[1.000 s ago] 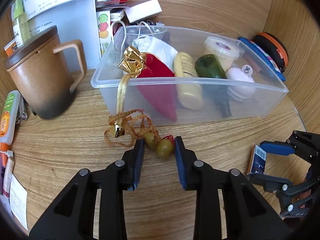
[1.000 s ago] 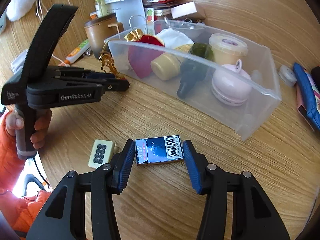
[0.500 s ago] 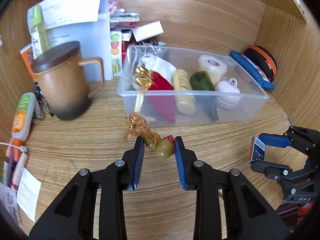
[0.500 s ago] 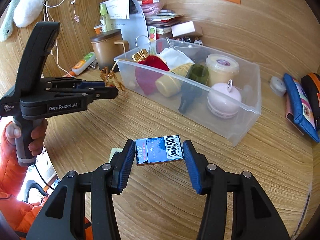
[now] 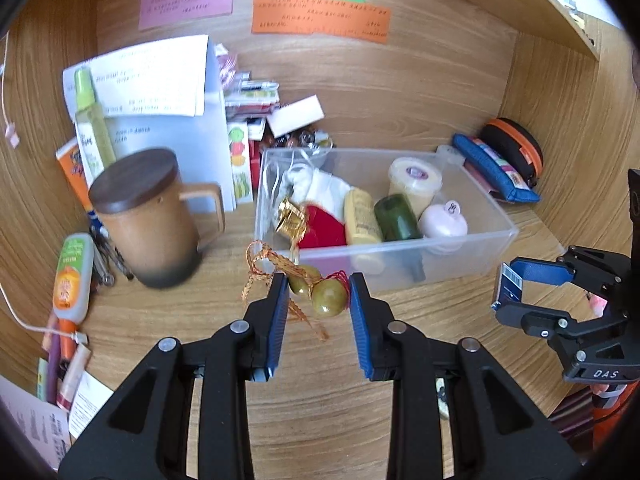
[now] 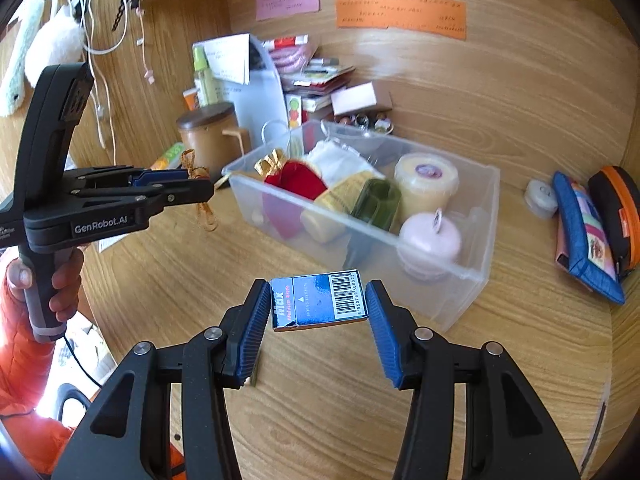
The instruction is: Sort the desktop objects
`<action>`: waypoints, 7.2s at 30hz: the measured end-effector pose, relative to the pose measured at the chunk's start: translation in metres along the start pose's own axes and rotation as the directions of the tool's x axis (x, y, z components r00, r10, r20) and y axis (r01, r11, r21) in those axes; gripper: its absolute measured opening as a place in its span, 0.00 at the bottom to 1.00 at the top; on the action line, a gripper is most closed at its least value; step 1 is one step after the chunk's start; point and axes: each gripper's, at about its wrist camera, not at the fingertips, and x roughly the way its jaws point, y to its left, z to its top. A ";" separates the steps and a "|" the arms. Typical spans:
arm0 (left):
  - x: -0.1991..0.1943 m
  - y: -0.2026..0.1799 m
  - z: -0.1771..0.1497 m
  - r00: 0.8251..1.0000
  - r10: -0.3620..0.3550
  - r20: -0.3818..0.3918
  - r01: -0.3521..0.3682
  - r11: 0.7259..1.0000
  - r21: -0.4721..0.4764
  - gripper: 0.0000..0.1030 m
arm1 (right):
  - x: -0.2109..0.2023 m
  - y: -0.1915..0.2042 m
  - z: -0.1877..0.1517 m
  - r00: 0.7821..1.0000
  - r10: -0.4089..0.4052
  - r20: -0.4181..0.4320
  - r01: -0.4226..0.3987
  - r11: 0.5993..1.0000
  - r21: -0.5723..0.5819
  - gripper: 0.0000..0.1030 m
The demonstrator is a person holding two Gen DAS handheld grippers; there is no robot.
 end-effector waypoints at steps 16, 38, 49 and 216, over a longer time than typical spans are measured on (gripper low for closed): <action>0.009 -0.011 0.049 0.999 -0.038 0.034 0.037 0.999 0.037 0.29 | 0.008 -0.028 0.046 0.998 -0.005 0.060 0.002 0.999 0.041 0.44; 0.088 -0.001 0.073 0.994 -0.079 -0.082 0.083 0.995 0.048 0.29 | 0.098 -0.027 0.085 0.996 -0.023 -0.080 0.021 0.999 -0.031 0.44; 0.117 0.002 0.076 0.987 -0.096 -0.130 0.101 0.994 0.031 0.29 | 0.117 -0.020 0.086 0.992 -0.063 -0.110 0.051 0.993 -0.105 0.45; 0.051 0.007 0.058 0.980 -0.200 -0.013 0.200 0.979 0.025 0.62 | 0.060 -0.019 0.066 0.987 -0.154 0.033 0.157 0.983 -0.097 0.48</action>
